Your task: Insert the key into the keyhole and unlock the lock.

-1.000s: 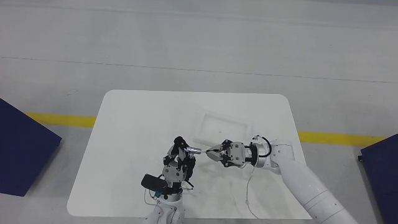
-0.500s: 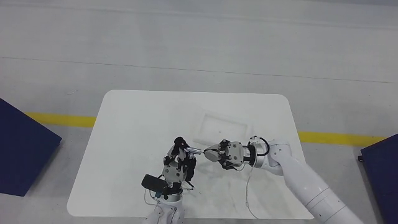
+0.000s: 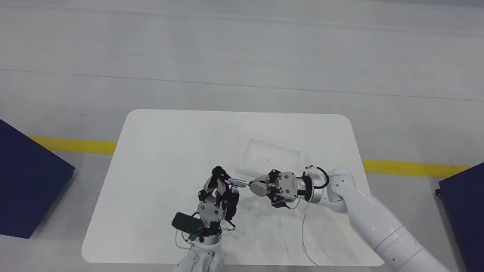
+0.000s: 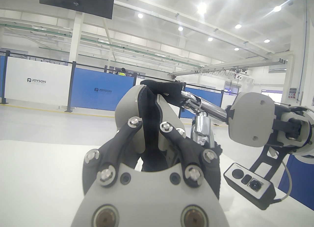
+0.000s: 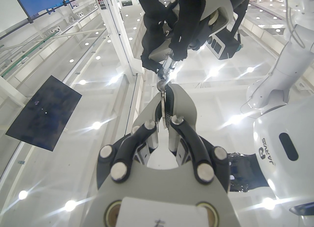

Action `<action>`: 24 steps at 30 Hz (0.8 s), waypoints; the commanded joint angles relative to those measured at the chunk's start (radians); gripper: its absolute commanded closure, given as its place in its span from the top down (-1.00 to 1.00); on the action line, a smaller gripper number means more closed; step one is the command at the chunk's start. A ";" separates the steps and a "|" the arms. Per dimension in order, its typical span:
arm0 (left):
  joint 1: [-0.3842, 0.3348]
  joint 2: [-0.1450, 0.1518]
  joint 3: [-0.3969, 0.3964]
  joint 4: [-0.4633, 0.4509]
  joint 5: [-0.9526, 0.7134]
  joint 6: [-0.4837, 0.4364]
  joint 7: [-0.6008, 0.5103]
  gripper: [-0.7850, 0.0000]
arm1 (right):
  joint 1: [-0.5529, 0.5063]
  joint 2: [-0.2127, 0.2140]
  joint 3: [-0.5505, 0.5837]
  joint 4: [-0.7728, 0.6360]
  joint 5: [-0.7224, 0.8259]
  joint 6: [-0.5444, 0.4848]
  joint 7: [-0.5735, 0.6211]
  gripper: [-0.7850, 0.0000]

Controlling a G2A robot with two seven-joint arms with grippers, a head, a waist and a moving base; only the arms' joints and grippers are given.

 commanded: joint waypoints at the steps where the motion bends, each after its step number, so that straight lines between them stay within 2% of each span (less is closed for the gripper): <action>1: 0.000 0.000 -0.001 0.000 0.000 -0.001 -0.001 -1.00 | 0.000 0.003 -0.002 -0.003 -0.006 0.000 0.003 -1.00; 6: 0.000 -0.001 -0.002 0.000 -0.001 -0.004 -0.001 -1.00 | 0.004 0.007 0.022 0.002 -0.049 -0.006 0.019 -1.00; 24: 0.000 -0.004 -0.007 0.002 0.007 0.009 0.003 -1.00 | -0.027 0.018 0.114 -0.115 -0.434 -0.181 0.201 -1.00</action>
